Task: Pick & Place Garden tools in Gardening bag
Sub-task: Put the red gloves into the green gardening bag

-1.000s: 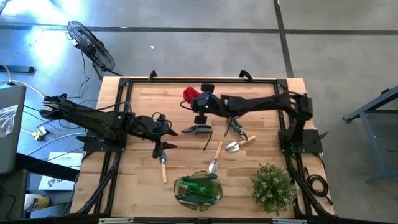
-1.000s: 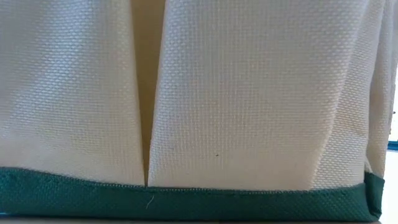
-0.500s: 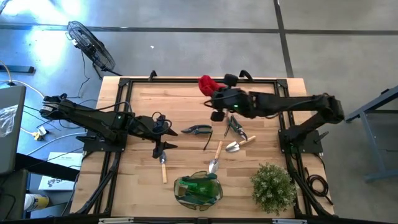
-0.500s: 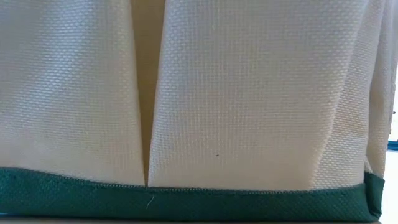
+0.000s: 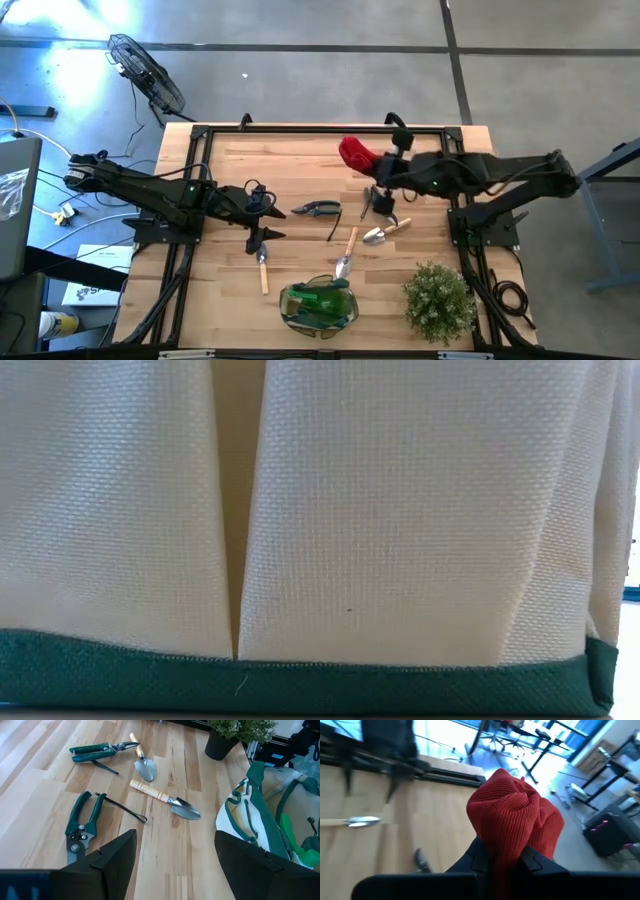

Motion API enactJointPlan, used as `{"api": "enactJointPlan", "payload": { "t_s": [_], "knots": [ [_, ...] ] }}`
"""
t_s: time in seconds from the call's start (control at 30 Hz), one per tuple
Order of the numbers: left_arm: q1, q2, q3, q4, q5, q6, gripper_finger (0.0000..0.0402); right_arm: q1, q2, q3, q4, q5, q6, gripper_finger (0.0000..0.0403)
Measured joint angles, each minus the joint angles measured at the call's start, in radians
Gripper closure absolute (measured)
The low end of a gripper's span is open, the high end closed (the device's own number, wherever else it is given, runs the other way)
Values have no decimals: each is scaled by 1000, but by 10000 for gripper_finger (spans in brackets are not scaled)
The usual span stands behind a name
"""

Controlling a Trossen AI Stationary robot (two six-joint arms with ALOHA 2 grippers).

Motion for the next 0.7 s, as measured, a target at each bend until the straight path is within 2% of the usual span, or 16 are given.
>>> {"api": "enactJointPlan", "payload": {
  "t_s": [0.27, 0.5, 0.7],
  "knots": [
    [0, 0, 0, 1, -14, -3, 142, 142, -27, -2, -144, 0, 179, 379],
    [0, 0, 0, 5, -16, -3, 142, 283, -26, -115, -70, 1, 246, 379],
    [0, 0, 0, 5, -16, -3, 142, 351, -26, -181, -15, 8, 303, 379]
  ]
}}
